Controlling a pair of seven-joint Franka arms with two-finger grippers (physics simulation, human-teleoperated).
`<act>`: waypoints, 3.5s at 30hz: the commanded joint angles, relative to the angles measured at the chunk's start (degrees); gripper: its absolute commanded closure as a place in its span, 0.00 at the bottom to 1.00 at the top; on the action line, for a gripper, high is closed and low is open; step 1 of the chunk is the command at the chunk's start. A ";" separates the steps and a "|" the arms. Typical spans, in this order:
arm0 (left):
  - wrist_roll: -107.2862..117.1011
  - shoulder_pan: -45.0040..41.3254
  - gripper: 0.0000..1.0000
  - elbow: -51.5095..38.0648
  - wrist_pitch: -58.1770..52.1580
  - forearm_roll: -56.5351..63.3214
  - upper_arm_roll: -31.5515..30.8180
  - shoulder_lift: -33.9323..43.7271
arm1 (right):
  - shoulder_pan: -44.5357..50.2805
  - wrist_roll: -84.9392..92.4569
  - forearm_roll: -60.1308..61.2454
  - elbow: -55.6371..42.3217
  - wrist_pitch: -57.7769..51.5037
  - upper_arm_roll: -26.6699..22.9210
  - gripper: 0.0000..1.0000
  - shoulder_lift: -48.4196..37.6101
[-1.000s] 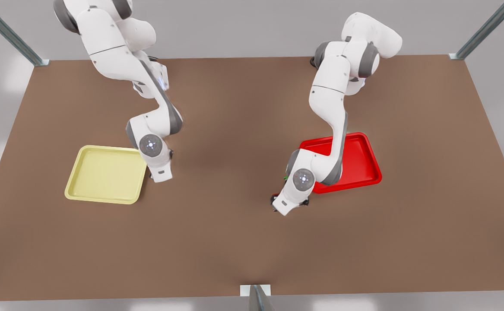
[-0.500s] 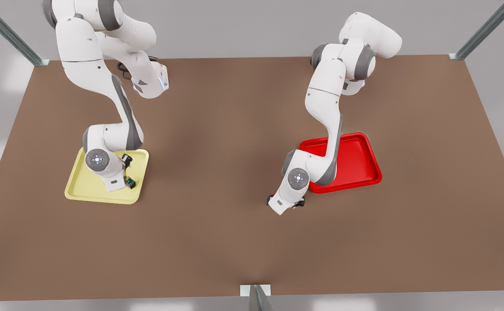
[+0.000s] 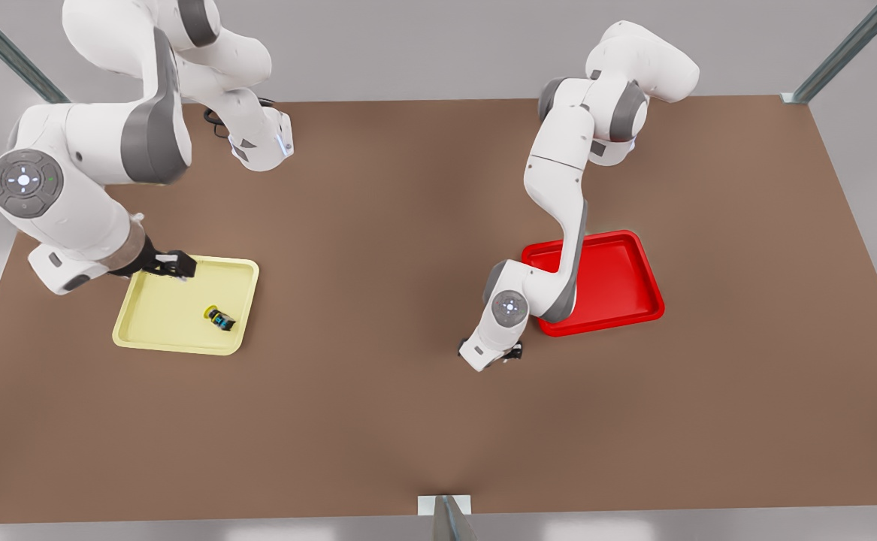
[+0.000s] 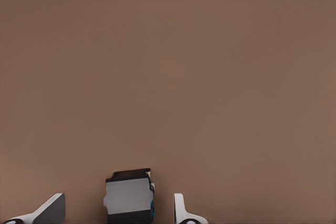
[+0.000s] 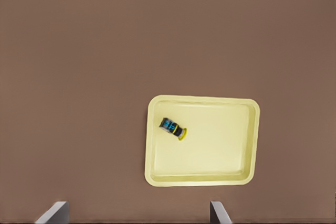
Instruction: Place the switches on the corresponding trays according to their colors
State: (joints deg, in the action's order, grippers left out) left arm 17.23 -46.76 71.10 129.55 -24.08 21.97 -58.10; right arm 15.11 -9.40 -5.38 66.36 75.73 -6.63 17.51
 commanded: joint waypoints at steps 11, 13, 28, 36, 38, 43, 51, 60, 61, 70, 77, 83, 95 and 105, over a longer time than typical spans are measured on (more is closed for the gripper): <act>-0.61 -0.18 0.29 0.00 0.70 0.09 0.09 -0.70 | -0.61 0.00 -0.16 0.17 -1.55 -0.23 0.00 0.42; -0.61 -0.09 0.30 0.00 0.70 0.09 0.09 -0.70 | -0.70 0.00 -0.16 0.44 -1.55 -0.23 0.00 0.42; -0.61 -0.26 0.41 0.00 0.70 0.09 0.09 -0.70 | -0.96 0.09 -0.60 0.44 -1.29 -0.23 0.00 1.12; -0.53 -0.35 0.47 0.00 0.70 0.09 0.00 -0.61 | -1.05 0.09 -0.69 0.44 -1.29 -0.23 0.00 1.12; -0.44 -0.44 0.47 0.00 0.70 0.09 0.00 -0.61 | -1.05 0.09 -0.69 0.44 -1.29 -0.23 0.00 1.12; -0.09 -0.44 0.48 0.00 0.79 -0.35 -0.09 -0.35 | -1.05 0.09 -0.69 0.52 -1.29 -0.23 0.00 1.12; -0.53 -0.35 0.50 0.09 0.09 -0.44 -0.18 1.59 | -1.05 0.09 -0.69 0.52 -1.20 -0.23 0.00 1.30; -1.40 0.53 0.50 4.22 -1.32 0.17 -0.09 7.30 | -0.70 0.00 -0.69 0.44 -1.12 -0.23 0.00 1.47; -1.67 0.88 0.50 5.01 -1.32 0.35 -0.09 8.00 | -0.70 0.00 -0.69 0.44 -1.20 -0.23 0.00 1.47; -5.98 2.72 0.51 12.48 -0.79 0.97 -0.09 13.98 | -0.34 0.00 -0.69 0.44 -1.20 -0.14 0.00 1.47; -12.30 6.85 0.51 20.12 -0.53 3.69 -0.09 19.78 | -0.26 0.00 -0.69 0.44 -1.20 -0.14 0.00 1.47; -14.24 8.61 0.51 33.48 -0.09 6.15 -0.18 31.12 | -0.26 0.00 -0.69 0.52 -1.12 -0.05 0.00 1.56; -13.80 5.89 0.49 57.13 3.43 7.65 -1.32 49.57 | -0.43 0.00 -0.69 0.61 -1.12 -0.14 0.00 1.65; -13.10 5.98 0.00 57.66 3.87 8.61 -1.23 50.28 | -0.26 0.00 -0.69 0.61 -1.12 -0.14 0.00 1.83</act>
State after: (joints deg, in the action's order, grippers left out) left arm 5.79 -40.65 127.45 132.21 -15.22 20.67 -7.60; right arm 14.84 -9.40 -6.06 66.97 74.62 -6.69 19.34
